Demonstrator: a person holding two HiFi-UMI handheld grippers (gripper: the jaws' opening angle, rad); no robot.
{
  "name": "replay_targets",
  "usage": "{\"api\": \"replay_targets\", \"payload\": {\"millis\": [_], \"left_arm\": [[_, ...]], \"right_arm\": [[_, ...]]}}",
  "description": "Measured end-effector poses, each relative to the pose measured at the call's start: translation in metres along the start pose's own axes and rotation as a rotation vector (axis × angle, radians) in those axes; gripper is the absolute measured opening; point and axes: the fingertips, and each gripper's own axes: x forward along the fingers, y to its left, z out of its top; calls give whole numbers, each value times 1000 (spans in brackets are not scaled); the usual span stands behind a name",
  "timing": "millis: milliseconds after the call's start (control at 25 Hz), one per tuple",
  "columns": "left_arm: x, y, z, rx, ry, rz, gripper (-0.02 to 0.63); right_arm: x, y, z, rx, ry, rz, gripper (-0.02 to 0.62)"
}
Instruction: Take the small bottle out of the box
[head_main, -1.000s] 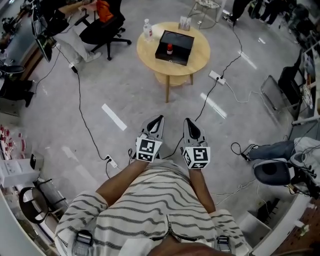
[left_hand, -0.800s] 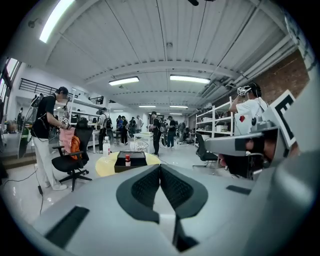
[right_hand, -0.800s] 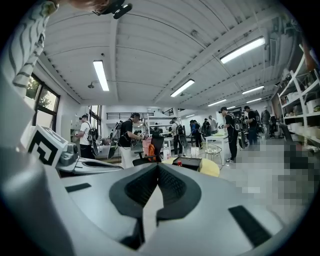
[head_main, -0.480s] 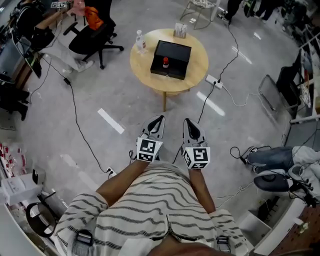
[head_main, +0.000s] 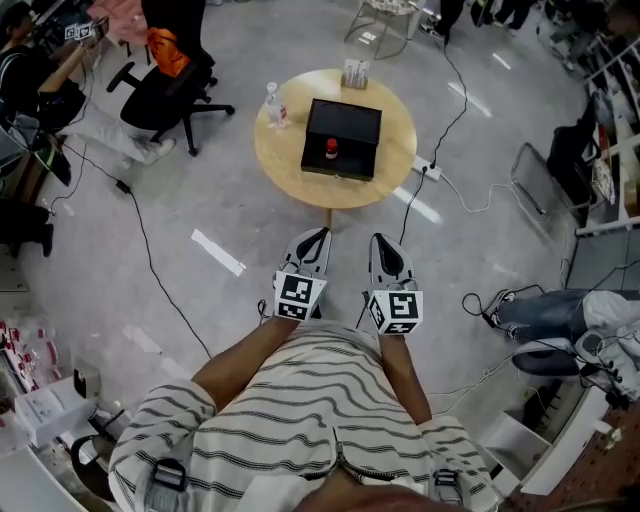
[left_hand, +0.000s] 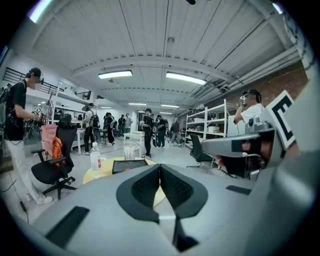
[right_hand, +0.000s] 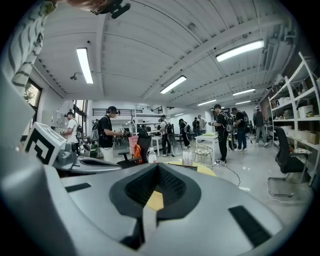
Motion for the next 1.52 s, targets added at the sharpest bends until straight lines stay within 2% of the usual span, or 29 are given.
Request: {"api": "replay_targets", "payload": {"millis": [280, 560, 1200, 1520], "left_arm": [[16, 39, 4, -4, 2, -22, 21], [33, 68, 5, -31, 5, -8, 21], [79, 89, 17, -48, 13, 65, 21], [103, 90, 13, -59, 37, 98, 23]], "right_arm": [[39, 12, 5, -8, 12, -14, 11], [73, 11, 15, -41, 26, -6, 11], [124, -21, 29, -39, 20, 64, 11], [134, -43, 20, -9, 37, 76, 11]]}}
